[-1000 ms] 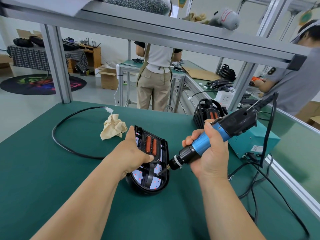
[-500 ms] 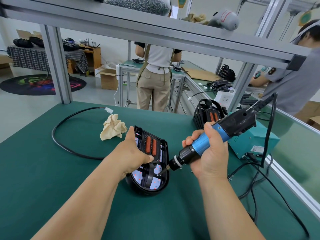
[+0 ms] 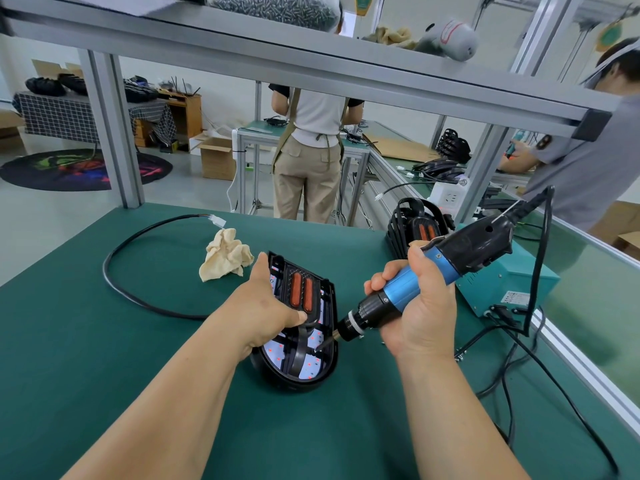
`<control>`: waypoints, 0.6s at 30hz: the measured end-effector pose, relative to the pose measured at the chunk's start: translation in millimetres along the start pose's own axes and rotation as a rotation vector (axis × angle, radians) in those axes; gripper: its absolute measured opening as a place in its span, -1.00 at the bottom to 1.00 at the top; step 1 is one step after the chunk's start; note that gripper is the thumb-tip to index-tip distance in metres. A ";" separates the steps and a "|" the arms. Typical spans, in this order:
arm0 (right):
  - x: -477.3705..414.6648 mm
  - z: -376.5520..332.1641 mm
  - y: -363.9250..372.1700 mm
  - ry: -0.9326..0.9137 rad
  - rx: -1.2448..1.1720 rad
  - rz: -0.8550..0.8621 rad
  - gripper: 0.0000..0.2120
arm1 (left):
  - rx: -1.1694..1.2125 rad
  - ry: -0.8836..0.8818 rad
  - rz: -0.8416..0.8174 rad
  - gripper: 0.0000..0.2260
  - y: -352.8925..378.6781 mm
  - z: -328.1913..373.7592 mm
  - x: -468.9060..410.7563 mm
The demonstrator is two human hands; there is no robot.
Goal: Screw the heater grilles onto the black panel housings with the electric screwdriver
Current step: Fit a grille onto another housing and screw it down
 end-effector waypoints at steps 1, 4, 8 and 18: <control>-0.1 0.0 -0.3 0.002 -0.002 0.001 -0.94 | -0.002 0.001 0.000 0.03 0.0 0.5 0.2; -0.4 0.6 -1.4 0.002 0.000 -0.001 -0.94 | -0.001 0.004 -0.003 0.03 0.3 1.0 0.4; -1.0 0.8 -1.4 -0.002 0.004 -0.003 -0.93 | 0.014 0.005 -0.008 -0.03 0.3 1.4 0.1; -1.1 0.4 -2.6 -0.001 -0.006 -0.011 -0.90 | 0.029 -0.011 -0.004 0.02 1.0 2.7 2.4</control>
Point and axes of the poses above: each hand's wrist, its own x-axis away from the middle knuckle, its own y-axis out of the palm, z = x × y, the point moved 1 cm from there along -x, towards the middle knuckle, and after that the axes turned 6 degrees about -z, right-handed, at the moved point
